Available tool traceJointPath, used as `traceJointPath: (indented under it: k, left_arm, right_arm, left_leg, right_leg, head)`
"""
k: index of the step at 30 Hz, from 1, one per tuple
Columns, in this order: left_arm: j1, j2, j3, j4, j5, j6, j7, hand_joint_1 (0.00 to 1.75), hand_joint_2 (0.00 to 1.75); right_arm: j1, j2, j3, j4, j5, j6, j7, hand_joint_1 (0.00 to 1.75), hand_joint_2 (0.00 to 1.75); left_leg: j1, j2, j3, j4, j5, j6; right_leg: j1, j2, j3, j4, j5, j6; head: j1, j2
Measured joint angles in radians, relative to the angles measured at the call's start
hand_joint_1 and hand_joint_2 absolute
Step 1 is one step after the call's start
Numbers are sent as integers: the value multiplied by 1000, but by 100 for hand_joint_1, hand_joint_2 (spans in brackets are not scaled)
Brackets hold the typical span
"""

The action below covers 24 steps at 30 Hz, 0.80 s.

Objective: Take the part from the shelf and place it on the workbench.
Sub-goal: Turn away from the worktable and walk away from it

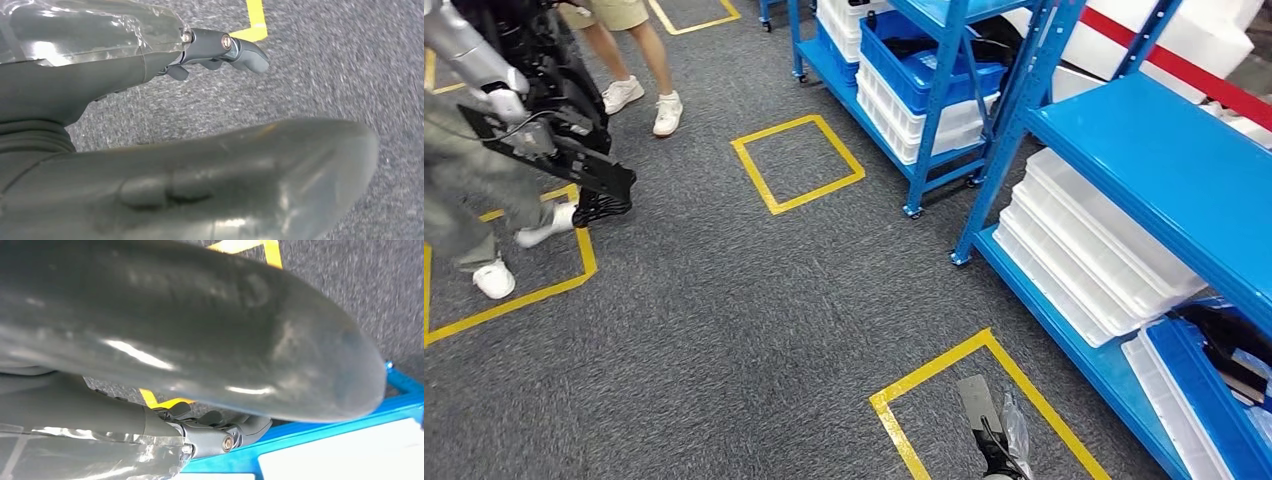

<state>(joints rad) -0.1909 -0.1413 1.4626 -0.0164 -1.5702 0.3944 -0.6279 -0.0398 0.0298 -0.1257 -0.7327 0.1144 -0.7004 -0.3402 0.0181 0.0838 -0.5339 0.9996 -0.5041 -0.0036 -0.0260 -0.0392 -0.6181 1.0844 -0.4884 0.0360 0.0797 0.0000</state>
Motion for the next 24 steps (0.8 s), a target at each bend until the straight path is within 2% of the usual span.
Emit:
traceJointPath:
  k: [1,2,4,5,6,7,9,10,11,12,13,15,16,17,18,19,20,22,23,24]
  left_arm:
    - [0,0,0,0,0,0,0,0,0]
    - [-1,0,0,0,0,0,0,0,0]
    - [-1,0,0,0,0,0,0,0,0]
    - [-2,0,0,0,0,0,0,0,0]
    - [-3,0,0,0,0,0,0,0,0]
    - [-4,0,0,0,0,0,0,0,0]
    - [-4,0,0,0,0,3,-1,0,0]
    - [-3,0,0,0,1,6,-1,0,0]
    - [0,0,0,0,1,9,-2,0,0]
    - [2,0,0,0,1,12,-3,0,0]
    - [3,0,0,0,1,14,-4,0,0]
    - [4,0,0,0,1,16,-6,0,0]
    - [4,0,0,0,0,16,-7,0,0]
    - [3,0,0,0,0,17,-7,0,0]
    - [3,0,0,0,0,17,-7,0,0]
    - [3,-1,0,0,0,18,-8,0,0]
    - [2,-2,0,0,0,18,-8,0,0]
    - [1,-4,0,0,0,18,-8,0,0]
    - [1,-5,0,0,0,18,-8,0,0]
    - [3,-5,0,0,0,18,-8,0,0]
  right_arm:
    - [-1,0,0,0,0,0,1,0,0]
    - [-1,1,0,0,0,0,3,0,0]
    - [0,1,0,0,0,0,5,0,0]
    - [0,1,0,0,0,0,6,0,0]
    - [0,0,0,0,0,0,6,0,0]
    - [-1,0,0,0,0,0,6,0,0]
    - [-2,0,0,0,0,0,8,0,0]
    - [-2,1,0,0,0,0,9,0,0]
    - [-2,1,1,0,0,0,11,0,0]
    - [-2,1,1,0,0,0,13,0,0]
    - [-2,1,1,0,0,0,14,0,0]
    - [-3,1,1,0,-1,0,16,0,0]
    - [-3,1,2,0,-1,0,16,0,0]
    - [-3,1,2,0,-1,0,17,0,0]
    - [-3,1,3,0,-2,0,17,0,0]
    - [-2,1,3,0,-2,0,17,0,0]
    - [0,1,4,0,-2,0,17,0,0]
    - [0,0,4,0,-1,0,17,0,0]
    - [-2,0,4,0,-1,0,17,0,0]
    - [-5,0,4,0,-1,0,17,0,0]
  left_leg:
    - [-2,7,2,3,-5,-7]
    - [-4,12,5,5,-9,-13]
    - [-2,25,14,3,-13,-25]
    - [1,23,19,7,-18,-31]
    - [4,10,16,25,-33,-37]
    - [5,-10,2,62,-57,-39]
    - [3,-54,-63,195,-121,-37]
    - [-1,-64,-98,260,-142,-34]
    - [-5,-70,-122,298,-145,-29]
    - [-9,-74,-128,296,-126,-22]
    - [-14,-82,-114,251,-88,-12]
    - [-22,-120,-64,111,-11,7]
    - [-24,-137,-45,59,10,13]
    - [-26,-149,-35,31,17,16]
    - [-27,-148,-32,24,15,17]
    - [-27,-137,-28,17,16,18]
    - [-24,-126,-24,9,19,21]
    - [-17,-101,-14,-11,26,27]
    - [-16,-89,-11,-16,28,29]
    - [-16,-76,-10,-18,27,30]
  right_leg:
    - [2,-10,19,-38,9,-5]
    - [5,-13,24,-51,6,-12]
    - [10,8,24,-49,3,-30]
    - [11,17,25,-50,3,-37]
    - [11,26,27,-51,3,-43]
    - [11,35,30,-52,4,-49]
    - [14,52,31,-53,3,-57]
    - [17,63,32,-52,2,-60]
    - [20,75,34,-52,2,-62]
    - [24,89,36,-52,1,-63]
    - [26,103,40,-52,0,-64]
    - [29,128,44,-51,-2,-63]
    - [29,139,43,-51,-2,-62]
    - [27,149,41,-51,-2,-59]
    - [24,159,39,-52,-1,-55]
    - [23,169,37,-55,0,-49]
    - [23,165,37,-53,-2,-45]
    - [28,119,19,-11,-32,-37]
    - [26,87,-5,41,-62,-33]
    - [24,65,-37,104,-94,-28]
  head:
    - [-1,0]
    - [-3,0]
    - [-9,0]
    - [-12,0]
    - [-15,0]
    - [-18,0]
    - [-26,0]
    - [-28,0]
    - [-29,0]
    - [-30,0]
    - [-31,0]
    - [-31,0]
    - [-31,0]
    - [-30,0]
    - [-31,0]
    - [-32,0]
    - [-32,0]
    - [-25,0]
    - [-19,0]
    - [-13,0]
